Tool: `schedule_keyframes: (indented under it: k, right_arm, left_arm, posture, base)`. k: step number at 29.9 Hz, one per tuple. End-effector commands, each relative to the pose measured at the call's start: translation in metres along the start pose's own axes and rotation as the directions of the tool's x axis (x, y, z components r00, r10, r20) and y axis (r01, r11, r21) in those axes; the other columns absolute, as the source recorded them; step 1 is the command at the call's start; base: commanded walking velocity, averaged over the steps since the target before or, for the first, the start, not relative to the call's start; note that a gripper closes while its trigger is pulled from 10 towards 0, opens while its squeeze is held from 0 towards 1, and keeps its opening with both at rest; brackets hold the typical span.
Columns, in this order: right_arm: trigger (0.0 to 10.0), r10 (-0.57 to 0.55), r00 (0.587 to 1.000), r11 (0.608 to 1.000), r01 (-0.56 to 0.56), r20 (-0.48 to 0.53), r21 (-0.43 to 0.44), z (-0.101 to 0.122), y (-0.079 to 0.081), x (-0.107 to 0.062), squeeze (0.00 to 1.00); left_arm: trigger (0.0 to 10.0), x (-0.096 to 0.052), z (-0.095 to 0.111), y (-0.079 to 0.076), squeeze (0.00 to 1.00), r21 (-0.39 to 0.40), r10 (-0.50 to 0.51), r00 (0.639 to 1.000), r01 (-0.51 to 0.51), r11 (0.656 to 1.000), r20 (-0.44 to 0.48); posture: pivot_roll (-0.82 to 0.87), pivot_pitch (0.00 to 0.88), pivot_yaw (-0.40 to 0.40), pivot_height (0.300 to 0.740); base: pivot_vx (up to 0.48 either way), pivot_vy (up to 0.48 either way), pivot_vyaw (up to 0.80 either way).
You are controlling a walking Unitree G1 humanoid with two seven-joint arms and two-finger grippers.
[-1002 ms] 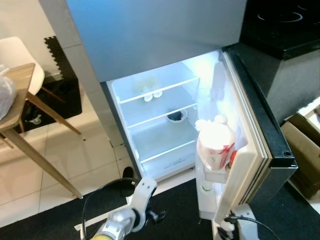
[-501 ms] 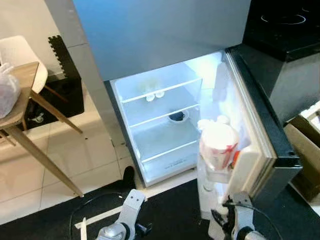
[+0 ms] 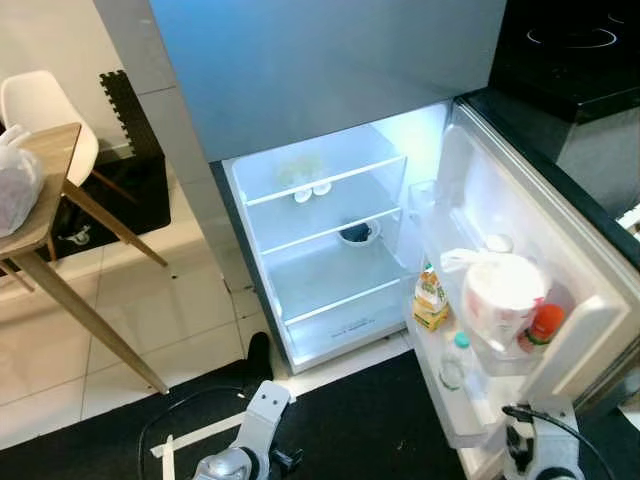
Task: Restocking fridge
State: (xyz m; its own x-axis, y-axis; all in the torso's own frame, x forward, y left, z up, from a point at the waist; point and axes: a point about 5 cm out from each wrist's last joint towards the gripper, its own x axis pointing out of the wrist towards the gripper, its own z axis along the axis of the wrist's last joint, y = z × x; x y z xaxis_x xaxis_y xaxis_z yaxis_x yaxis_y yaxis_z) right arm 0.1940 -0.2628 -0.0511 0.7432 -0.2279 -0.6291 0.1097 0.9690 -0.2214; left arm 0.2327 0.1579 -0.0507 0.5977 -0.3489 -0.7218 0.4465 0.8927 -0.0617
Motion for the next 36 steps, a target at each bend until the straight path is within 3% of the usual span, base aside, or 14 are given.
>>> schedule_keyframes:
  k: [1,4,7,10,12,14,15,17,18,20,23,27,30,36]
  right_arm:
    - [10.0,-0.064,0.996,0.997,0.062,-0.064,-0.037,-0.015,-0.007,-0.005,0.0]
    - [10.0,-0.094,0.992,0.994,0.09,-0.089,-0.054,-0.022,-0.011,-0.007,0.0]
    - [10.0,-0.208,0.973,0.974,0.196,-0.102,-0.113,-0.03,-0.022,-0.012,0.0]
    - [10.0,-0.227,0.97,0.969,0.216,-0.091,-0.116,-0.03,-0.023,-0.013,0.0]
    - [10.0,-0.178,0.98,0.982,0.171,-0.091,-0.079,-0.029,-0.018,-0.012,0.0]
    - [10.0,0.013,0.998,0.998,-0.009,-0.068,0.061,-0.026,0.002,-0.01,0.0]
    - [10.0,0.013,0.998,0.998,-0.009,-0.068,0.061,-0.026,0.002,-0.01,0.0]
    - [10.0,0.176,0.984,0.976,-0.172,-0.026,0.132,-0.019,0.022,-0.008,0.0]
    - [10.0,0.176,0.984,0.976,-0.172,-0.026,0.132,-0.019,0.022,-0.008,0.0]
    - [10.0,0.281,0.959,0.951,-0.284,0.039,0.121,-0.005,0.036,-0.006,0.0]
    - [10.0,0.307,0.948,0.94,-0.316,0.086,0.129,0.007,0.04,-0.003,0.0]
    - [10.0,0.254,0.958,0.958,-0.268,0.136,0.104,0.025,0.033,0.003,0.0]
    - [10.0,0.104,0.981,0.988,-0.121,0.164,0.093,0.036,0.014,0.008,0.0]
    - [10.0,-0.059,0.988,0.992,0.042,0.146,0.118,0.035,-0.011,0.008,0.0]
  left_arm:
    - [10.0,-0.002,-0.004,0.003,0.0,0.014,0.015,1.0,-0.015,1.0,-0.015]
    - [10.0,-0.001,-0.004,0.003,0.0,0.016,0.015,1.0,-0.015,1.0,-0.014]
    - [10.0,-0.001,-0.003,0.002,0.0,0.019,0.014,1.0,-0.014,1.0,-0.013]
    - [10.0,-0.001,-0.003,0.002,0.0,0.021,0.014,1.0,-0.014,1.0,-0.013]
    - [10.0,0.0,-0.003,0.001,0.0,0.022,0.013,1.0,-0.013,1.0,-0.013]
    - [10.0,0.0,-0.002,0.0,0.0,0.024,0.008,1.0,-0.008,1.0,-0.013]
    - [10.0,0.0,-0.002,0.0,0.0,0.024,0.008,1.0,-0.008,1.0,-0.013]
    - [10.0,0.001,-0.002,-0.001,0.0,0.025,0.004,1.0,-0.004,1.0,-0.013]
    - [10.0,0.001,-0.002,-0.001,0.0,0.025,0.004,1.0,-0.004,1.0,-0.013]
    - [10.0,0.001,-0.001,-0.001,0.0,0.023,0.005,1.0,-0.005,1.0,-0.011]
    - [10.0,0.001,-0.001,0.0,0.0,0.022,0.006,1.0,-0.006,1.0,-0.01]
    - [10.0,0.001,0.0,-0.001,0.0,0.018,0.011,1.0,-0.011,1.0,-0.007]
    - [10.0,0.001,0.0,-0.001,0.0,0.015,0.02,1.0,-0.02,1.0,0.001]
    - [10.0,0.002,0.0,-0.001,0.0,0.012,0.032,0.999,-0.032,0.999,0.01]
  posture:
    - [-0.13,0.067,0.088,0.726]
    - [-0.13,0.07,0.092,0.726]
    - [-0.13,0.073,0.096,0.726]
    - [-0.13,0.074,0.099,0.726]
    - [-0.13,0.076,0.102,0.726]
    - [-0.13,0.078,0.103,0.726]
    - [-0.13,0.078,0.103,0.726]
    - [-0.14,0.082,0.103,0.726]
    - [-0.14,0.082,0.103,0.726]
    - [-0.14,0.082,0.102,0.726]
    - [-0.14,0.086,0.099,0.726]
    - [-0.14,0.085,0.093,0.726]
    - [-0.14,0.084,0.086,0.726]
    - [-0.14,0.084,0.083,0.726]
  base:
    - [0.0,0.0,0.0]
    - [0.0,0.0,0.0]
    - [0.0,0.0,0.0]
    - [0.0,0.0,0.0]
    - [0.0,0.0,0.0]
    - [0.0,0.0,0.0]
    - [0.0,0.0,0.0]
    - [0.0,0.0,0.0]
    - [0.0,0.0,0.0]
    - [0.0,0.0,0.0]
    - [0.0,0.0,0.0]
    - [0.0,0.0,0.0]
    - [0.0,0.0,0.0]
    - [0.0,0.0,0.0]
